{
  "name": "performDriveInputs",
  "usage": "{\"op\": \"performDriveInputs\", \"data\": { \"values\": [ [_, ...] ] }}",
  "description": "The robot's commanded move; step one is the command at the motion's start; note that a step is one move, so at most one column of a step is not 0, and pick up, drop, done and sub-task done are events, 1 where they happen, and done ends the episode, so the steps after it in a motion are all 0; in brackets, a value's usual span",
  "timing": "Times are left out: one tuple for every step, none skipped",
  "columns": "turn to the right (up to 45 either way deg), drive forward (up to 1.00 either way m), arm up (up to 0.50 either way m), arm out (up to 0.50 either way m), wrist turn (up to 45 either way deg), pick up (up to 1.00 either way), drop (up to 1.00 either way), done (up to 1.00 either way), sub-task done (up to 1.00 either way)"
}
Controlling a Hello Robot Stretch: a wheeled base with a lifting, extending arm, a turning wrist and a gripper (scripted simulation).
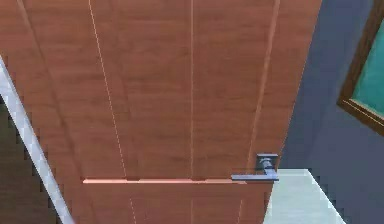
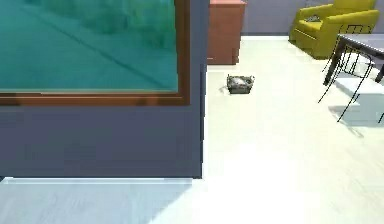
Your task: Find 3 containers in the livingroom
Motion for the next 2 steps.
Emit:
{"op": "performDriveInputs", "data": {
  "values": [
    [-45.0,0.00,0.00,0.00,0.0,0.00,0.00,0.00,0.00],
    [-36.0,0.00,0.00,0.00,0.0,0.00,0.00,0.00,0.00]
  ]
}}
